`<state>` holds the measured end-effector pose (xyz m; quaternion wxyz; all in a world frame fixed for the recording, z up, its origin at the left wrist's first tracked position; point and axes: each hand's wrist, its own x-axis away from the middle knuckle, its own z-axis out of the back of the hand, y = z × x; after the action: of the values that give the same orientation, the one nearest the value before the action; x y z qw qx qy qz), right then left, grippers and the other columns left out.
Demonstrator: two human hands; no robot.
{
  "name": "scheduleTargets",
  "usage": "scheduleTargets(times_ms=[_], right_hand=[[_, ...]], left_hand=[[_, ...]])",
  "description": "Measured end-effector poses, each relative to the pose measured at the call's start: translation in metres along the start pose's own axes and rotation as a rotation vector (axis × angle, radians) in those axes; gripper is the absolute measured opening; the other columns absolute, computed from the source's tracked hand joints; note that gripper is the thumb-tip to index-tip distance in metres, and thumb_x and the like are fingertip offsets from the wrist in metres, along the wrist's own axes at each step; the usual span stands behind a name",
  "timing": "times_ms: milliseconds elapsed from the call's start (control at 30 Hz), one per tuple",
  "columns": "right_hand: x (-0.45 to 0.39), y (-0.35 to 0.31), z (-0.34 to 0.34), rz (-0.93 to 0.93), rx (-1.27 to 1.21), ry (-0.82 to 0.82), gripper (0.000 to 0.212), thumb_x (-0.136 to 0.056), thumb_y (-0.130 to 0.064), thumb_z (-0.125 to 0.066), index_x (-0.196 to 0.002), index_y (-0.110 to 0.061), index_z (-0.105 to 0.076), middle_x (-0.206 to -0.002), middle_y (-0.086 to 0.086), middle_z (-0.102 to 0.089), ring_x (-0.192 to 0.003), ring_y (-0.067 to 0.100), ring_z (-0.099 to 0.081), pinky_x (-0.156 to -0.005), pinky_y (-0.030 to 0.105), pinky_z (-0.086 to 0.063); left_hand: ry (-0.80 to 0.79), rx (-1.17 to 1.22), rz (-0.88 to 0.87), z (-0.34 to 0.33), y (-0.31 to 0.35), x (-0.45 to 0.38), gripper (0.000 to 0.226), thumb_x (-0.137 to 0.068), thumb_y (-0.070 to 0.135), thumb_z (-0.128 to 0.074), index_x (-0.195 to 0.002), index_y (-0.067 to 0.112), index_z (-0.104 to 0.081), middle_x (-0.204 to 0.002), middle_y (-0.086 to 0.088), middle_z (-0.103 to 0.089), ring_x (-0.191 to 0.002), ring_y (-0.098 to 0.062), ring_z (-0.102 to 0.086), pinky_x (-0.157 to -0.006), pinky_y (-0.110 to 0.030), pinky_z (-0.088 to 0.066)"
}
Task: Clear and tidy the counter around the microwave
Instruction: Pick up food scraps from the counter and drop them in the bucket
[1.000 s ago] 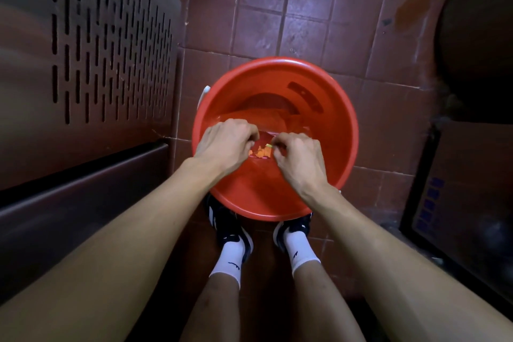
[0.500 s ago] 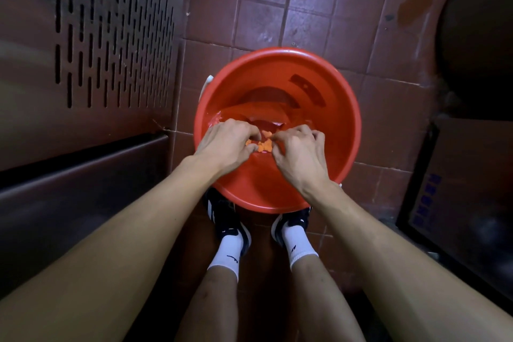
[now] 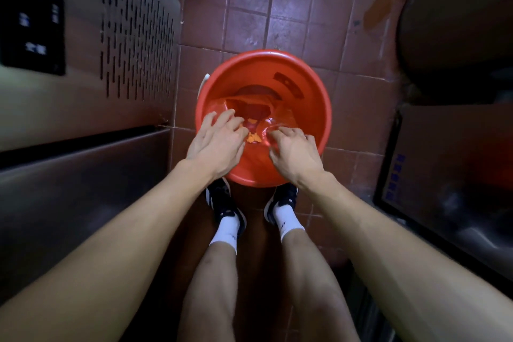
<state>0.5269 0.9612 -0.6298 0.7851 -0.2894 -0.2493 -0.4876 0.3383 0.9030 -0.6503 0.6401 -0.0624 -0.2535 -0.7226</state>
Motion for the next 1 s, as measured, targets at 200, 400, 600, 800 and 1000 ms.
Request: scheduleTargets(times_ms=[200, 400, 600, 800, 1000], right_hand=[[0.080, -0.023, 0.055, -0.010, 0.047, -0.088, 0.044, -0.096, -0.027, -0.046, -0.140, -0.023, -0.049, -0.134, 0.005, -0.058, -0.121, 0.033, -0.050, -0.094, 0.049, -0.040], [0.156, -0.057, 0.125, -0.048, -0.023, -0.033, 0.041, -0.096, -0.029, -0.045, -0.135, -0.022, -0.053, -0.133, 0.006, -0.059, -0.121, 0.034, -0.052, -0.095, 0.048, -0.040], [0.219, -0.078, 0.195, 0.020, -0.082, 0.093, 0.034, -0.095, -0.030, -0.049, -0.127, -0.024, -0.060, -0.134, 0.001, -0.060, -0.119, 0.032, -0.056, -0.093, 0.046, -0.042], [0.268, -0.072, 0.240, 0.148, -0.022, 0.124, 0.033, -0.093, -0.033, -0.051, -0.124, -0.028, -0.062, -0.130, -0.004, -0.063, -0.116, 0.029, -0.058, -0.092, 0.045, -0.043], [0.301, -0.095, 0.294, 0.388, 0.101, 0.289, 0.034, -0.094, -0.031, -0.052, -0.126, -0.022, -0.060, -0.130, 0.000, -0.064, -0.116, 0.030, -0.060, -0.091, 0.043, -0.046]], left_hand=[[-0.091, 0.046, 0.076, 0.072, 0.029, 0.077, 0.041, -0.089, 0.038, -0.036, -0.113, 0.020, -0.064, -0.120, -0.002, -0.063, -0.117, -0.028, -0.052, -0.095, -0.046, -0.040], [-0.166, 0.082, 0.199, 0.167, 0.064, 0.137, 0.034, -0.097, 0.038, -0.048, -0.124, 0.021, -0.059, -0.126, -0.002, -0.061, -0.120, -0.027, -0.049, -0.100, -0.045, -0.037], [-0.060, 0.042, 0.274, 0.260, 0.099, 0.182, 0.035, -0.099, 0.042, -0.044, -0.125, 0.024, -0.058, -0.129, 0.001, -0.059, -0.121, -0.025, -0.049, -0.101, -0.045, -0.037], [0.034, 0.099, 0.406, 0.305, 0.139, 0.225, 0.042, -0.099, 0.043, -0.044, -0.135, 0.023, -0.053, -0.137, 0.001, -0.057, -0.125, -0.024, -0.048, -0.103, -0.044, -0.038], [0.149, 0.099, 0.543, 0.350, 0.161, 0.265, 0.043, -0.100, 0.044, -0.043, -0.136, 0.022, -0.052, -0.137, 0.000, -0.057, -0.129, -0.023, -0.046, -0.106, -0.045, -0.038]])
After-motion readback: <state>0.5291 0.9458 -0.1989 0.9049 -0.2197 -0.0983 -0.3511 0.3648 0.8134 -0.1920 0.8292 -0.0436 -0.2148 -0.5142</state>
